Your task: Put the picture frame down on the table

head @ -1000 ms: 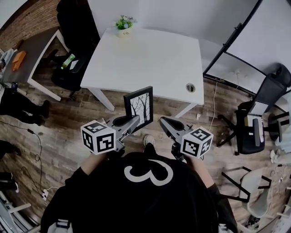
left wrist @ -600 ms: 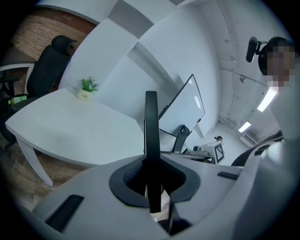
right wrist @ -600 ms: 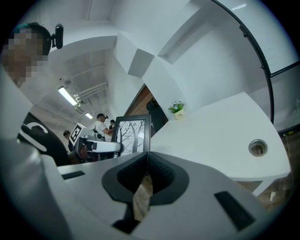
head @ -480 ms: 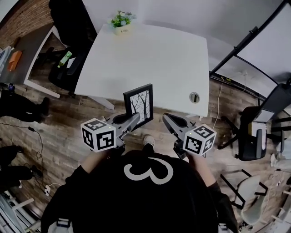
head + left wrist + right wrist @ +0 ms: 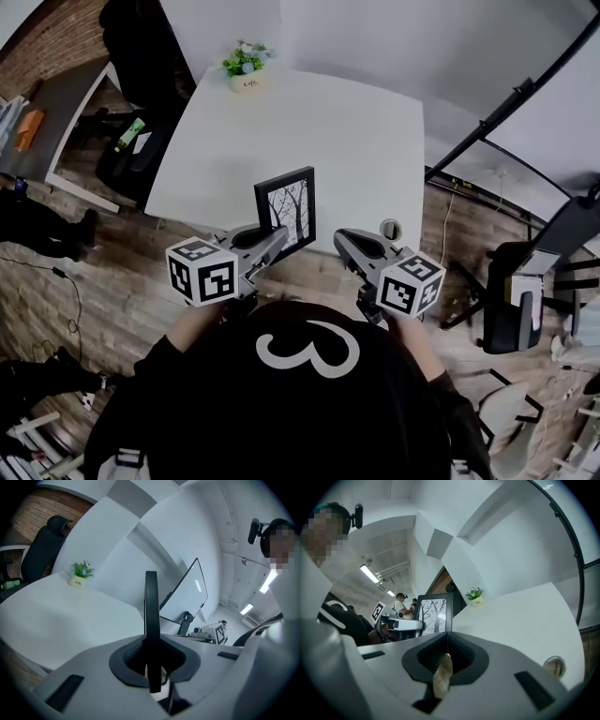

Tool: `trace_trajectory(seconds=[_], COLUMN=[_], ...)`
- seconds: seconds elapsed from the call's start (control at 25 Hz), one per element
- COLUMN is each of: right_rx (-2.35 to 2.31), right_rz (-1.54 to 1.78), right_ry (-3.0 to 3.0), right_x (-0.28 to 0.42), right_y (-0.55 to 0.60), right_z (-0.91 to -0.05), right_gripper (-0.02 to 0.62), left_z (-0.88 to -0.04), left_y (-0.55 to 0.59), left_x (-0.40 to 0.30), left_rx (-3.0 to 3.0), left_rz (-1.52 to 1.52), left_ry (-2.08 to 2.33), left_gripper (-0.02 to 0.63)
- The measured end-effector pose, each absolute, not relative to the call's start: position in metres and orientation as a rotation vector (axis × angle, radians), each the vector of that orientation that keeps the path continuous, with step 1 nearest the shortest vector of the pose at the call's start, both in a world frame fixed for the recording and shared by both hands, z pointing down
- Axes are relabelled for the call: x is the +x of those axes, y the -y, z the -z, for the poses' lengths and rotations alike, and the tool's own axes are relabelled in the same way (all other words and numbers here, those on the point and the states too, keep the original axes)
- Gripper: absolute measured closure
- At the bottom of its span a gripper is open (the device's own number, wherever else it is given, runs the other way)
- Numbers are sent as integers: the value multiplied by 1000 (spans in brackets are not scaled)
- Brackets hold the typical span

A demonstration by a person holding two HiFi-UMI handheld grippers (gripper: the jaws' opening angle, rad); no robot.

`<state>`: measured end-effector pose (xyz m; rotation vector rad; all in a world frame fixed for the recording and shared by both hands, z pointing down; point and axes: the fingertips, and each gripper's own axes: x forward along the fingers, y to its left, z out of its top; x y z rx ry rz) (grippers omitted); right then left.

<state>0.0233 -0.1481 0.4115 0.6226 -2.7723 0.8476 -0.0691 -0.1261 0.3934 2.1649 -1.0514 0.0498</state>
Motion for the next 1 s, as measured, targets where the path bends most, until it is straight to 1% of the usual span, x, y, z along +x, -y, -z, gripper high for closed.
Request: trace_trajectory(seconds=[0.52,1.0], right_rx=[608,702], right_rz=[-864,-937], right_ry=[2754,2717], right_x=[14,0], right_y=[158,201], right_z=[-415,-422], right_gripper=[572,571], left_z=[-390,-405], left_y=[140,187], left_x=[-77,-94], left_rx=[2150,2130], left_rz=[-34,-122], left_ry=[1052,967], left_gripper=[557,557])
